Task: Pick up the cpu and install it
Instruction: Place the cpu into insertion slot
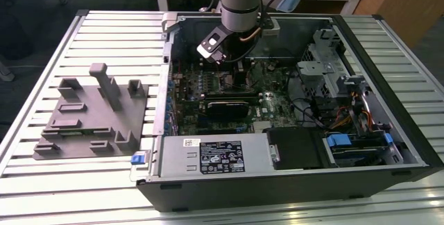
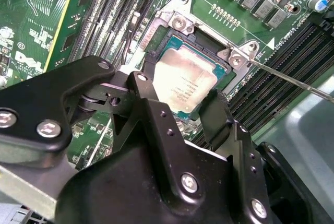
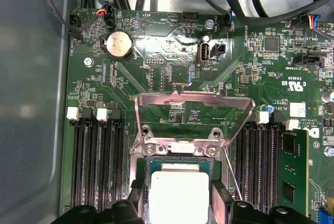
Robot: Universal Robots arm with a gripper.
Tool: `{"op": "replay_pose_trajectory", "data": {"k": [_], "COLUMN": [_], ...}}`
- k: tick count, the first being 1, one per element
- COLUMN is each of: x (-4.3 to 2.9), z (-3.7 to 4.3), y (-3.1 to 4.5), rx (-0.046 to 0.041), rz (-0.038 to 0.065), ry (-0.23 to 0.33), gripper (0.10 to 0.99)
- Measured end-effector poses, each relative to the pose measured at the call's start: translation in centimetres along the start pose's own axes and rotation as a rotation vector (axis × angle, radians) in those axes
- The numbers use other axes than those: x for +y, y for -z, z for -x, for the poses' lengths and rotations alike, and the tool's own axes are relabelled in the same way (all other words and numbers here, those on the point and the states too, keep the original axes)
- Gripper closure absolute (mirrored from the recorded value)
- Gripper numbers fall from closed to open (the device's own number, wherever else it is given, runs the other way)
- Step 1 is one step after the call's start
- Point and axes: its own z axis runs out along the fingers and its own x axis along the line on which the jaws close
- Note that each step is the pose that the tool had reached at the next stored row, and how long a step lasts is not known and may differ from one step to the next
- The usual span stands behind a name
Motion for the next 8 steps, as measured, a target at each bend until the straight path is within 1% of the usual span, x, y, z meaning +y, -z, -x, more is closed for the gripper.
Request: {"op": "replay_pose_trajectory", "data": {"k": [3, 8], "x": [0.00, 0.03], "z": [0.01, 0.02], "y": [0.03, 0.64], "rx": [0.0002, 0.0010], "rz": [0.000, 0.000], "ry": [0.000, 0.000], "gripper": [0.475, 0.475]}}
